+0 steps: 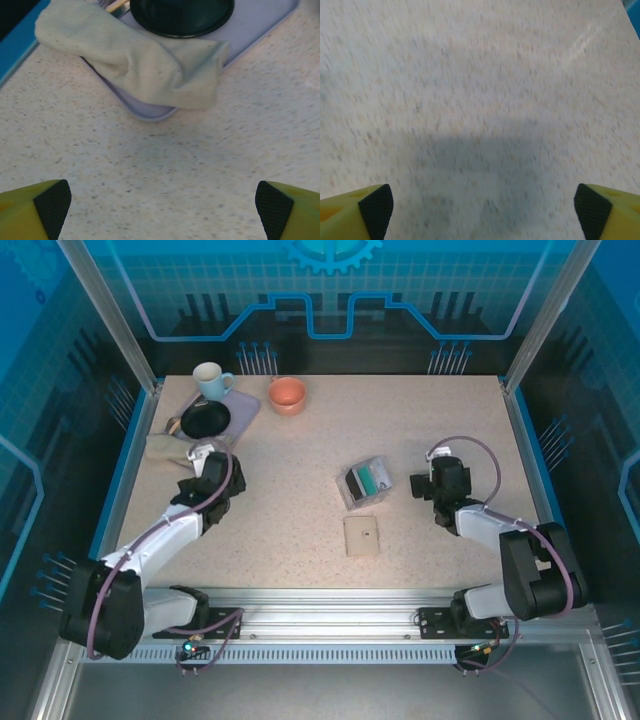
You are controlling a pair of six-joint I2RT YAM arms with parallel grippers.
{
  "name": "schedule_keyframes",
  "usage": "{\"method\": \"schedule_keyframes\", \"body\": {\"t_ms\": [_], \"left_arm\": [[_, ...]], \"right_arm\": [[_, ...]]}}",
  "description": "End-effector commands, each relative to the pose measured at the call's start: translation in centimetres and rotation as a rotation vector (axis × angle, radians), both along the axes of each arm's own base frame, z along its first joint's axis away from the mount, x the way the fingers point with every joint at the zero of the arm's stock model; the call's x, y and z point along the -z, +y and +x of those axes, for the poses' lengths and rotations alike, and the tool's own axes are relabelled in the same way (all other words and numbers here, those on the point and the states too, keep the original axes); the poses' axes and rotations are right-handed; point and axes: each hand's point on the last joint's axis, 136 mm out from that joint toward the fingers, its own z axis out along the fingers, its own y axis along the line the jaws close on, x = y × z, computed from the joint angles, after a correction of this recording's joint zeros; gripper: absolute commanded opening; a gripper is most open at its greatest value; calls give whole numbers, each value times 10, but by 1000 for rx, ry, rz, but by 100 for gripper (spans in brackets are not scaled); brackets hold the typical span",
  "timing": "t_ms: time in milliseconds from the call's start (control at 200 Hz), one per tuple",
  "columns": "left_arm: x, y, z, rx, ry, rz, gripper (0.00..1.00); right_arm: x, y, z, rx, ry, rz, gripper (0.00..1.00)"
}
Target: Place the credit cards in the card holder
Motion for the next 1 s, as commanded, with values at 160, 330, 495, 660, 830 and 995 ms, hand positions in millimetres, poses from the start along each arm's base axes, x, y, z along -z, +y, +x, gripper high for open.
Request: {"method": "schedule_keyframes", "body": {"t_ms": [160, 330, 495, 660, 830, 995], "left_arm": [[-13, 15, 26, 80, -281, 19, 99], [-7, 6, 45, 155, -296, 30, 99], [-4, 3, 62, 218, -302, 52, 99], [20, -4, 70, 289, -317, 21, 99], [23, 5, 68, 257, -299, -20, 99], [23, 4, 67, 258, -298, -17, 99]], "right_arm": [[-23, 36, 13, -258, -312, 143, 95], [-17, 26, 23, -170, -266, 114, 96], [-17, 8, 27, -76, -259, 129, 100], [-18, 6, 27, -62, -264, 124, 100], [-17, 6, 27, -62, -263, 124, 100], [-17, 7, 27, -64, -262, 124, 100]]}}
